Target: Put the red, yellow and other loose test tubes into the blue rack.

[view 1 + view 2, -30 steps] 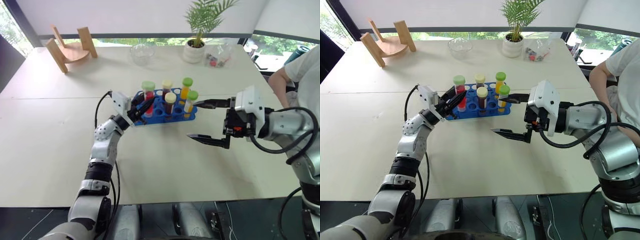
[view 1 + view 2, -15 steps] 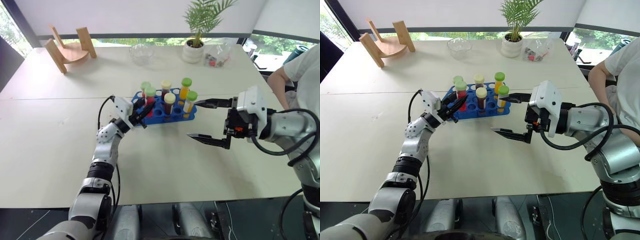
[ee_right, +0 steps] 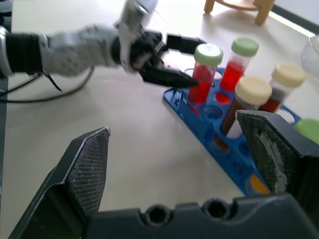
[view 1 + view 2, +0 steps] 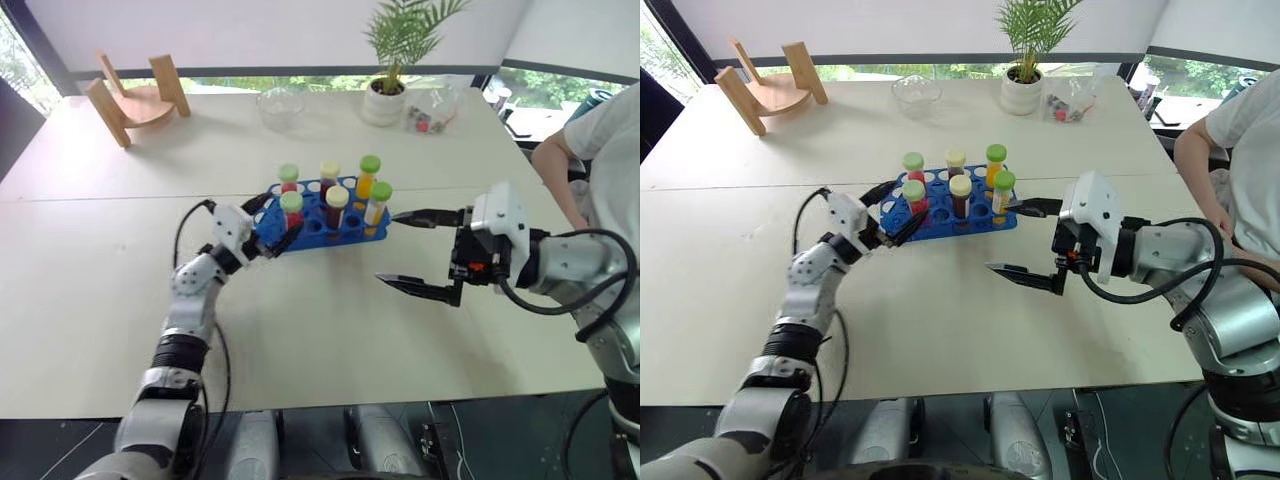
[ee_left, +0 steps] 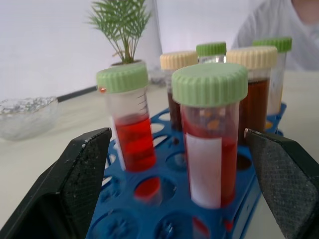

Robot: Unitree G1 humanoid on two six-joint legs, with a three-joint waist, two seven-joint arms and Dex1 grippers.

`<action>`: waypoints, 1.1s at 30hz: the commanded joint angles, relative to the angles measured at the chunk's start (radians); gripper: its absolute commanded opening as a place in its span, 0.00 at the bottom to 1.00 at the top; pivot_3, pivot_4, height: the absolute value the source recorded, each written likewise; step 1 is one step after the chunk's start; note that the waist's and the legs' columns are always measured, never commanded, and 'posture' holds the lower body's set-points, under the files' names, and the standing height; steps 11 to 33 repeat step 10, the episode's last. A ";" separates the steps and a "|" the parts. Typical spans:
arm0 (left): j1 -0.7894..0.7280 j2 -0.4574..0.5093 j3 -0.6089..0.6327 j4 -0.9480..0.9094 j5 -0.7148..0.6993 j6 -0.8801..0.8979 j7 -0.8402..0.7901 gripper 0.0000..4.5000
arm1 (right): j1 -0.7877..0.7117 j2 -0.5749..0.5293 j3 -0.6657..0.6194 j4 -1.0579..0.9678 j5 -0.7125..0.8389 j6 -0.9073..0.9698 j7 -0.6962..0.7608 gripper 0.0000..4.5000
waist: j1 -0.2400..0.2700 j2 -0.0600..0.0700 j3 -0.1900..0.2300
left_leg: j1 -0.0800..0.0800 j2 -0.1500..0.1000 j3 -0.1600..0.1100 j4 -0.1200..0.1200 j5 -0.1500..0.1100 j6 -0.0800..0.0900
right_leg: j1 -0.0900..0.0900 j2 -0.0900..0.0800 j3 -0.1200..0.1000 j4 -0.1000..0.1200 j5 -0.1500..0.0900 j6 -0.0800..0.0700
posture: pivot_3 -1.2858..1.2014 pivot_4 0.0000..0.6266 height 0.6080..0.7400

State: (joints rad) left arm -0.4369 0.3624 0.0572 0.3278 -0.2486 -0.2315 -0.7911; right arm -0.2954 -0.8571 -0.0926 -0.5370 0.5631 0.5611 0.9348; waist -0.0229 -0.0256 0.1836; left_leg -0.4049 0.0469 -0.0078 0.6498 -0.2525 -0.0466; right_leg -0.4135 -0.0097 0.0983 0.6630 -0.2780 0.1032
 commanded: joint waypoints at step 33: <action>0.422 0.306 0.188 -0.784 -0.356 0.706 0.060 1.00 | 0.107 0.010 -0.090 0.019 -0.004 -0.011 -0.056 1.00 | 0.006 0.000 0.000 | 0.001 0.000 0.001 0.001 0.000 0.000 | 0.001 -0.001 0.000 -0.001 -0.002 -0.003 | 0.52 0.24 1.00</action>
